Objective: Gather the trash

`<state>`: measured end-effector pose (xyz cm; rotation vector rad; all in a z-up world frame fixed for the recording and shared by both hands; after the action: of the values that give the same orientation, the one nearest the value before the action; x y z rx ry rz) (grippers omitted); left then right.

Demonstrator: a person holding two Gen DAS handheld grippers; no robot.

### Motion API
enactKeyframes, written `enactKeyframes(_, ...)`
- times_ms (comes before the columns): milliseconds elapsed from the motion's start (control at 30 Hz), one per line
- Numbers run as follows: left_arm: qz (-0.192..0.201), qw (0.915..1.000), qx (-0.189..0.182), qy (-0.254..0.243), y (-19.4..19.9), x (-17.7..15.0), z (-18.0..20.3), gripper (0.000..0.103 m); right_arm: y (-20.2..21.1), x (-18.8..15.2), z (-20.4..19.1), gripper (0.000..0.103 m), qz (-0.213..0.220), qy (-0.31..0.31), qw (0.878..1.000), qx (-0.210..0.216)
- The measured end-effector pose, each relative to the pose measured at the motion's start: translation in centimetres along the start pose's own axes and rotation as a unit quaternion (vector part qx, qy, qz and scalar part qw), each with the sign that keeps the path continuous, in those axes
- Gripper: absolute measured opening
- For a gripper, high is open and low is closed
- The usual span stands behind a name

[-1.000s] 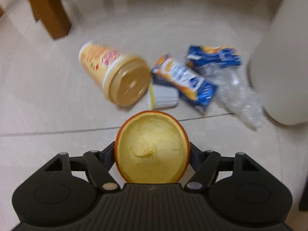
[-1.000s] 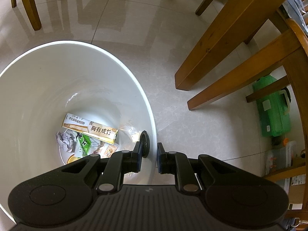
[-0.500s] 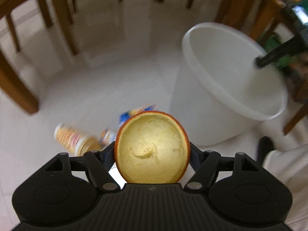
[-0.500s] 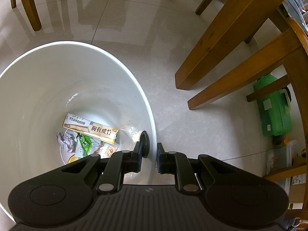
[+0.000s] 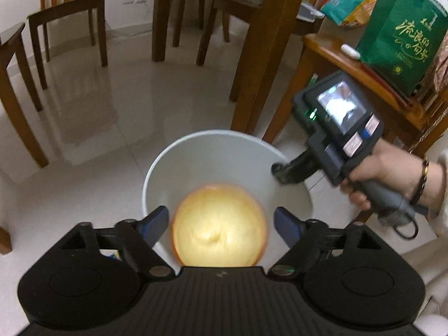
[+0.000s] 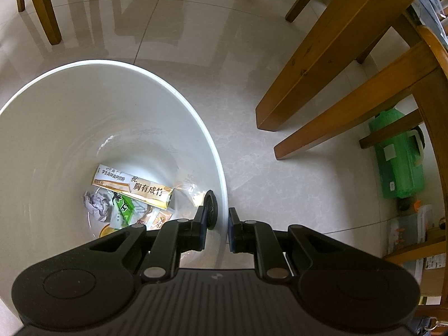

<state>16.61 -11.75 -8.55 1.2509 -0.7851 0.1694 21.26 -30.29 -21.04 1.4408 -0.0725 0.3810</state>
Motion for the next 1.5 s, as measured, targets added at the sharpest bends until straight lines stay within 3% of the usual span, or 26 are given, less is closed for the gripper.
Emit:
enactKeyframes(500, -0.026, 0.9980, 0.056, 0.010, 0.2, -1.8, -4.3, 0.087, -0.1, 0.2, -0.3, 0.017, 0.002, 0.006, 1.000, 0.000)
enactKeyframes(833, -0.058, 0.9887, 0.106, 0.089, -1.5, -5.9, -11.2, 0.087, 0.2, 0.0, -0.5, 0.018, 0.004, 0.011, 1.000, -0.005)
enactKeyframes(1167, -0.119, 0.9533, 0.185, 0.208, -6.9, -11.7, -21.0, 0.087, 0.3, -0.1, -0.6, 0.018, 0.001, 0.017, 1.000, -0.011)
enactKeyframes(1500, -0.161, 0.9014, 0.229, 0.330, -13.2, -16.8, -29.2, 0.087, 0.6, -0.1, -0.7, 0.018, 0.002, 0.021, 1.000, -0.013)
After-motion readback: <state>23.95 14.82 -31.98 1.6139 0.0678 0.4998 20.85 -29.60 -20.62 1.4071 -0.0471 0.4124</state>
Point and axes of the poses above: each gripper's, at about its wrist camera, not at the fingertips, and y roughly against the way its jaws point, z to its right, x to its top, the point moved 7 cm from there along -y, roughly the way its jaws point, and after that the axes turned 7 degrees about x, right-handed, at the moved point
